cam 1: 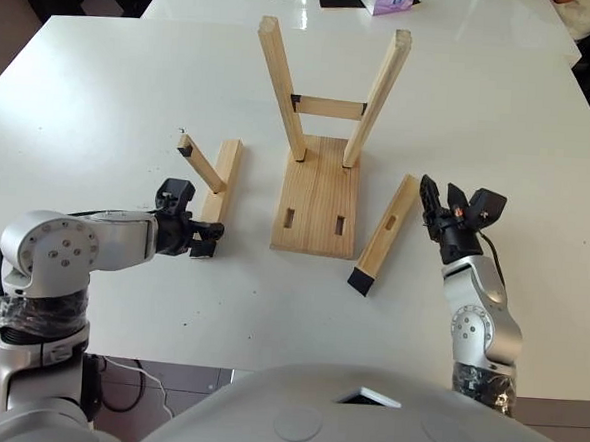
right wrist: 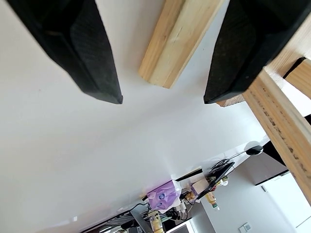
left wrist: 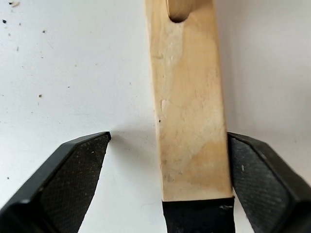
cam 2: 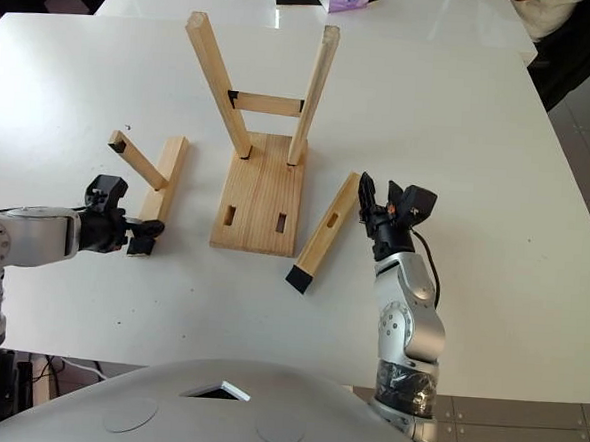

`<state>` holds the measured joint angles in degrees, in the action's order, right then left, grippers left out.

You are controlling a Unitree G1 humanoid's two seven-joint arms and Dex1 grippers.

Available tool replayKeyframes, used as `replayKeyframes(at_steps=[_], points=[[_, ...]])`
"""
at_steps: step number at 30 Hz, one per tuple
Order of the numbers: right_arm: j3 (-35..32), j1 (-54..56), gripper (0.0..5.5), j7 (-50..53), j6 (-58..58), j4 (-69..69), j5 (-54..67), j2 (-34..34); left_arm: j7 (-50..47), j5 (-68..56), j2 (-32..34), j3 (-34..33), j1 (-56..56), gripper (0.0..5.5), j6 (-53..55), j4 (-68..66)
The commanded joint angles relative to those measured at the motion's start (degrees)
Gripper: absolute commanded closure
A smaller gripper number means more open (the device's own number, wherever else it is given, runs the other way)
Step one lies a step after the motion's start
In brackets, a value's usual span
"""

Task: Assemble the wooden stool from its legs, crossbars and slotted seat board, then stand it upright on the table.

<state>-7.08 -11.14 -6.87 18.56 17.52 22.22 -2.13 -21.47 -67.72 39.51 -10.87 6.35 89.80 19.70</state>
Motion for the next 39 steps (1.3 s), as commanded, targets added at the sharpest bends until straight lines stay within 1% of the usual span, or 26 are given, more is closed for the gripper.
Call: replayKeyframes(at_steps=[1,4,7,9,11,12,16,18,20,22,25,28,31,33,35,37,39], points=[[0.4,0.1,2.40,1.0,0.6,2.0,0.3,-0.3,1.6,2.3,0.0,3.1,-2.1,1.80,2.7,-3.2],[-0.6,2.0,2.40,1.1,1.2,1.3,0.7,0.7,2.0,5.1,-1.2,3.1,-3.6,2.32,2.7,-1.8],[-1.0,4.7,2.40,0.3,2.1,-0.1,0.9,2.4,1.8,7.9,-5.3,1.4,-8.2,2.78,2.0,3.2],[-1.6,6.9,2.40,-0.1,2.8,-1.3,1.1,3.6,1.6,10.6,-8.6,0.6,-12.1,3.10,-1.2,6.2],[-2.8,8.7,2.40,-0.7,3.3,-2.5,1.5,5.1,2.2,13.7,-11.4,1.9,-14.1,3.41,-5.5,7.6],[-3.3,9.8,2.40,-1.0,3.3,-3.7,1.3,5.9,2.5,15.6,-12.6,2.9,-14.8,3.49,-8.1,7.4],[-5.9,16.3,2.40,-2.8,4.4,-8.8,1.7,10.1,5.2,23.7,-16.9,6.2,-18.0,3.50,-20.2,5.0],[-7.4,19.3,2.40,-3.3,5.2,-11.0,1.8,12.2,6.6,27.9,-19.2,7.6,-17.7,3.50,-26.9,2.6],[-8.0,22.9,2.40,-4.1,6.6,-13.0,1.9,14.3,8.1,31.2,-22.0,7.7,-16.6,3.50,-34.3,1.1],[-7.5,26.8,2.40,-5.5,7.5,-15.5,1.8,16.2,9.9,34.7,-24.4,6.2,-13.9,3.50,-43.7,-2.4],[-7.2,31.5,2.40,-6.8,8.6,-18.4,1.8,17.8,11.6,37.7,-26.4,2.8,-8.4,3.50,-53.2,-7.3],[-6.4,37.9,2.40,-8.1,8.5,-21.5,1.1,19.5,15.5,39.1,-25.0,-1.2,-2.1,3.50,-60.8,-11.8],[-3.2,45.2,2.40,-11.0,4.2,-26.7,-2.7,21.8,21.7,39.2,-21.9,-5.2,2.0,3.50,-67.6,-15.0],[-0.6,49.4,2.40,-13.1,1.4,-30.3,-5.7,22.9,26.8,38.4,-20.5,-7.7,5.1,3.50,-73.7,-16.6],[1.4,52.6,2.40,-16.4,-0.7,-33.2,-7.5,24.2,31.5,35.6,-20.3,-10.4,11.1,3.50,-79.0,-18.6],[2.0,55.8,2.40,-20.5,0.7,-33.3,-5.8,24.6,37.1,31.2,-19.9,-12.0,17.1,3.50,-81.3,-19.1],[1.3,59.4,2.40,-24.7,3.4,-30.5,-1.1,23.5,43.7,26.9,-18.2,-12.2,20.8,3.50,-80.8,-17.8]])
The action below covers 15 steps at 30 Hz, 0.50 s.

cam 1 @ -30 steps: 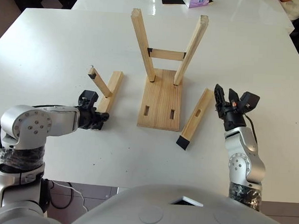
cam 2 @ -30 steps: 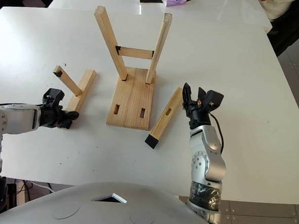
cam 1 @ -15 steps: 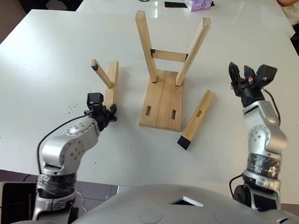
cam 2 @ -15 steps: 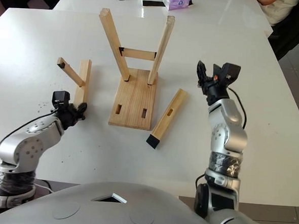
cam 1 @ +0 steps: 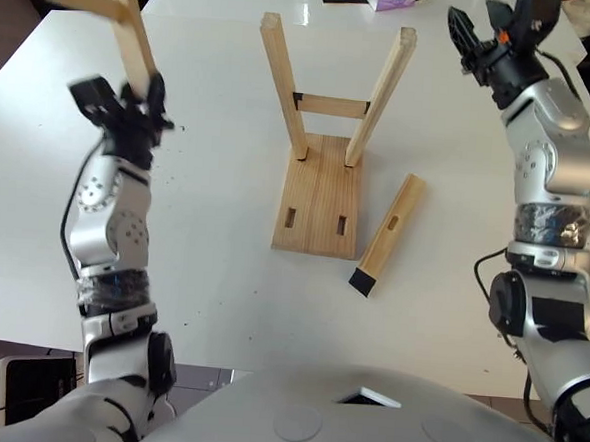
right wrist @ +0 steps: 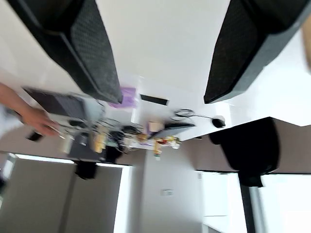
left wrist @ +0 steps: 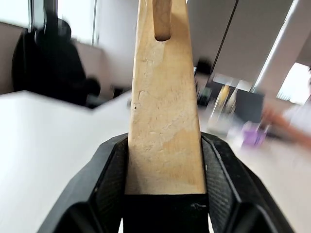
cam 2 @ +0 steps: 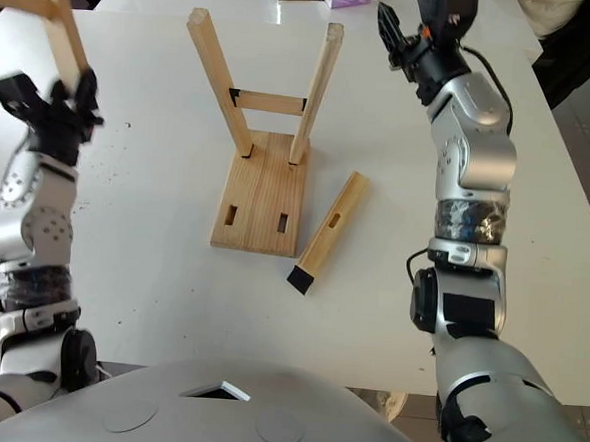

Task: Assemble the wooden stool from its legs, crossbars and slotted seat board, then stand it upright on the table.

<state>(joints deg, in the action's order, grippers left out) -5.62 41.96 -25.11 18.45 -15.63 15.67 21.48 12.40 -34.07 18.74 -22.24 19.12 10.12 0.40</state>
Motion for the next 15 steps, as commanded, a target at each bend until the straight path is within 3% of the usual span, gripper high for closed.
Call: replayKeyframes(at_steps=[1,8,15], points=[[-0.9,8.0,2.40,-7.9,6.2,4.8,8.6,-0.6,13.1,-8.7,3.7,-0.4,9.5,3.50,-0.2,2.9],[-1.1,12.4,2.40,-24.0,23.8,20.2,30.1,3.0,28.9,-22.5,9.1,5.4,10.2,3.50,10.3,18.6],[0.9,16.2,2.40,-35.3,30.4,18.9,34.8,8.5,34.4,-26.8,10.6,9.9,5.7,3.50,17.3,23.5]])
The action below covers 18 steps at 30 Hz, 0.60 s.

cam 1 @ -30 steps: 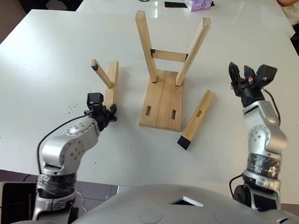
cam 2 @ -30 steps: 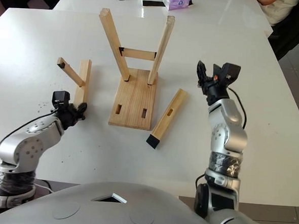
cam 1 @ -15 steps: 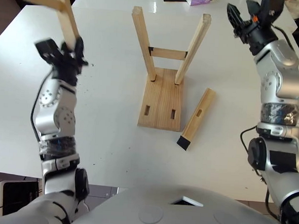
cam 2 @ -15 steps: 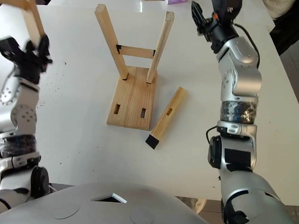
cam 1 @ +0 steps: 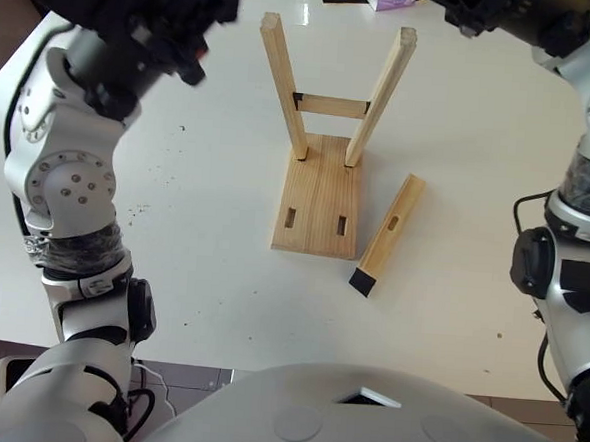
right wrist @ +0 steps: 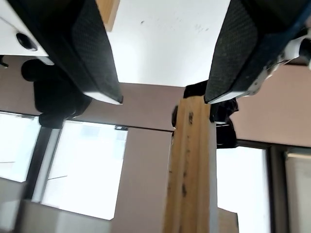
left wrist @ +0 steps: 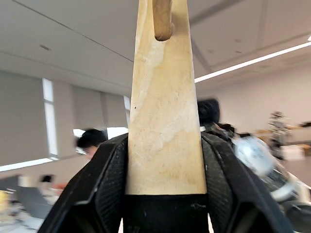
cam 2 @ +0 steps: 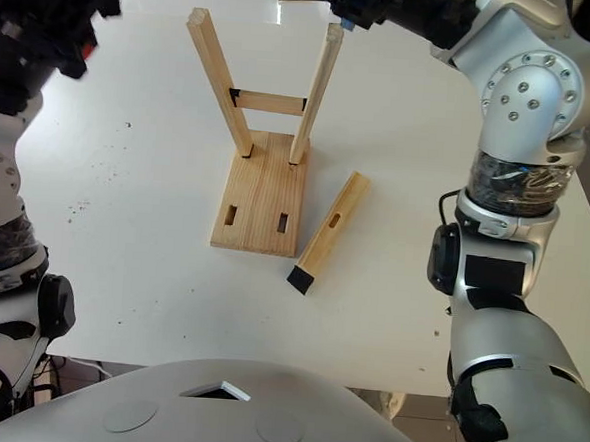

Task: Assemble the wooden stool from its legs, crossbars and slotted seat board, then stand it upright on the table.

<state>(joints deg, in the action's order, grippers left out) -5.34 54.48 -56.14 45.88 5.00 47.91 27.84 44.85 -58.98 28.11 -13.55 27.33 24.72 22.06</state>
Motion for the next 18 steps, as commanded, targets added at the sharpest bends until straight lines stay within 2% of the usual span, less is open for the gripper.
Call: replayKeyframes(at_steps=[1,6,13,18], points=[[0.6,4.2,2.40,-6.0,4.1,-2.7,3.3,3.0,2.7,-1.8,1.3,1.8,-3.6,3.50,3.1,2.4],[1.1,5.0,2.40,-11.8,6.2,-5.4,3.9,6.3,6.5,0.1,2.0,3.8,-7.6,3.50,3.4,4.0],[-1.7,7.6,2.40,-12.8,8.9,-8.1,5.8,8.1,9.8,2.4,3.3,4.8,-9.3,3.50,3.2,3.8],[-1.3,8.6,2.40,-15.3,10.8,-8.9,6.8,9.1,10.2,2.7,3.2,5.0,-10.5,3.50,3.1,3.8]])
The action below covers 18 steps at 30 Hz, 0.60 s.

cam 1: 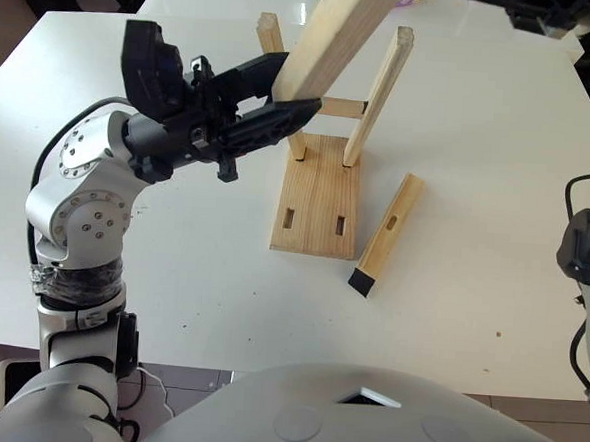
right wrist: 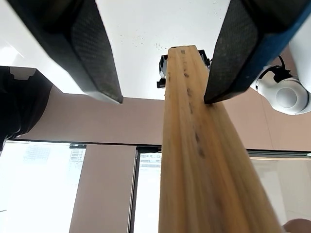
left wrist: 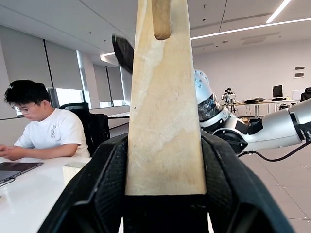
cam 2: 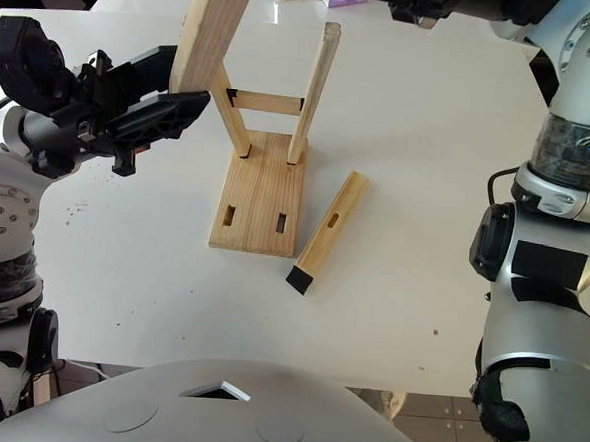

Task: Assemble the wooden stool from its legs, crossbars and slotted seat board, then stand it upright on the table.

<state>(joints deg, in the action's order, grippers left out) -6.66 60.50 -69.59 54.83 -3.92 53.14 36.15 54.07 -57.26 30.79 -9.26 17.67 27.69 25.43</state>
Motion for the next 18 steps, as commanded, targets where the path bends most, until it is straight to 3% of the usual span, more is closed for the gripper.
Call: replayKeyframes(at_steps=[1,11,18], points=[[0.0,2.5,2.40,-2.3,2.3,0.4,1.9,1.2,1.1,1.0,0.6,0.7,-1.0,3.50,0.1,0.5],[1.1,0.8,2.40,-5.4,2.2,5.5,1.5,3.5,2.0,1.3,0.8,0.7,-1.1,3.50,0.0,-0.2],[-1.7,3.2,2.40,0.3,6.8,4.7,5.7,0.9,2.7,2.4,0.4,1.9,-2.1,3.50,0.1,0.1]])
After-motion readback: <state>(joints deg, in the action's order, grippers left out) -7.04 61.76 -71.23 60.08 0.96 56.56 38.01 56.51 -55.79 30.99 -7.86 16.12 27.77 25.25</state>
